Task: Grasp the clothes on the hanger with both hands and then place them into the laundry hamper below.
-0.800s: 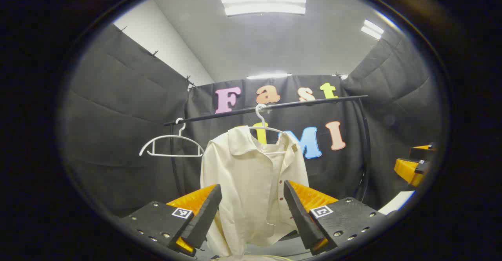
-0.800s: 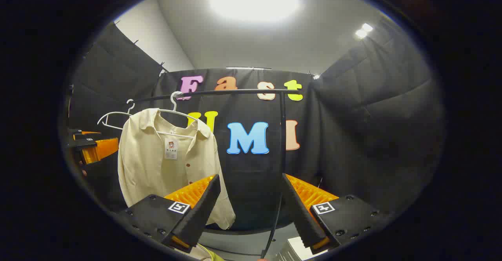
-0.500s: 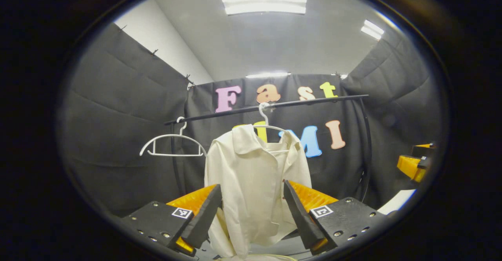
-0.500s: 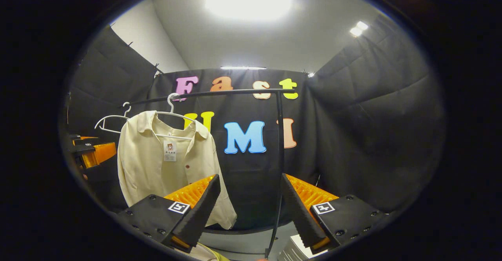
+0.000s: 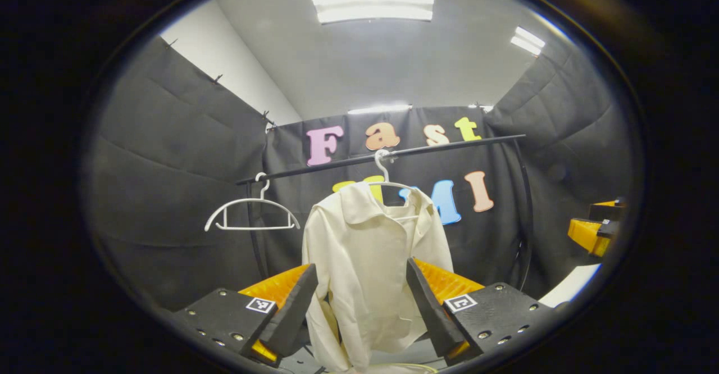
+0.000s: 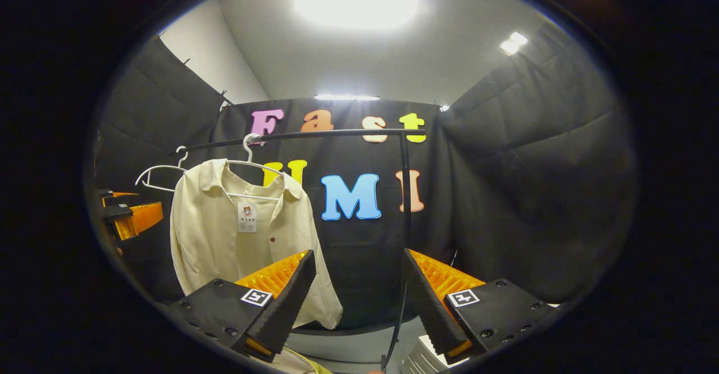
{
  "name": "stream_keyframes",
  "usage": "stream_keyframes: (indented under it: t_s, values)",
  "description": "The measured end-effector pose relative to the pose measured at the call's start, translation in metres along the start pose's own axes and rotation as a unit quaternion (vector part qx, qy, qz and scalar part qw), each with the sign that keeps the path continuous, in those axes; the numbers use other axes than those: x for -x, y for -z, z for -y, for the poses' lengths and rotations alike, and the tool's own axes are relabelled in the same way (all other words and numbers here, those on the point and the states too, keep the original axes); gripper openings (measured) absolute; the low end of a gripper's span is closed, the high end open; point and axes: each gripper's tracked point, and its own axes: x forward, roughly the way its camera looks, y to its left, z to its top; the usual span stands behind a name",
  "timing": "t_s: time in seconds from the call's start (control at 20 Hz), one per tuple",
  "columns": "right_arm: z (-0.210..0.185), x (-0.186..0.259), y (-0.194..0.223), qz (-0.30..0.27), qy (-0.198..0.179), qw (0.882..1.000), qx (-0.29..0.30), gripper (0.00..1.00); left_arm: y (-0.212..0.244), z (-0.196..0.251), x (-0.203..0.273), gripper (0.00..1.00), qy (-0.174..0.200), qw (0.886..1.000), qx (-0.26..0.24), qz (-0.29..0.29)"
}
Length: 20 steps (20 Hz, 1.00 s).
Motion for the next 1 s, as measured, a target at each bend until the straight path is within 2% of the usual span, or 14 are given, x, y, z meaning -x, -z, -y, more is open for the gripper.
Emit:
stream_keyframes:
  t_s: [0.3,0.55,1.0]
  values:
    - [-0.016,-0.002,-0.003,0.009,0.000,1.000,0.002,0.96,-0.004,-0.012,0.002,0.94,-0.002,1.000,0.005,0.006]
    - [-0.026,-0.031,-0.005,0.015,-0.023,1.000,0.000,0.96,-0.008,0.002,-0.008,0.94,-0.008,1.000,0.003,0.008]
    - [-0.045,-0.125,-0.011,0.038,-0.104,0.993,-0.028,0.97,0.001,0.041,-0.074,0.93,-0.055,0.998,-0.010,0.011]
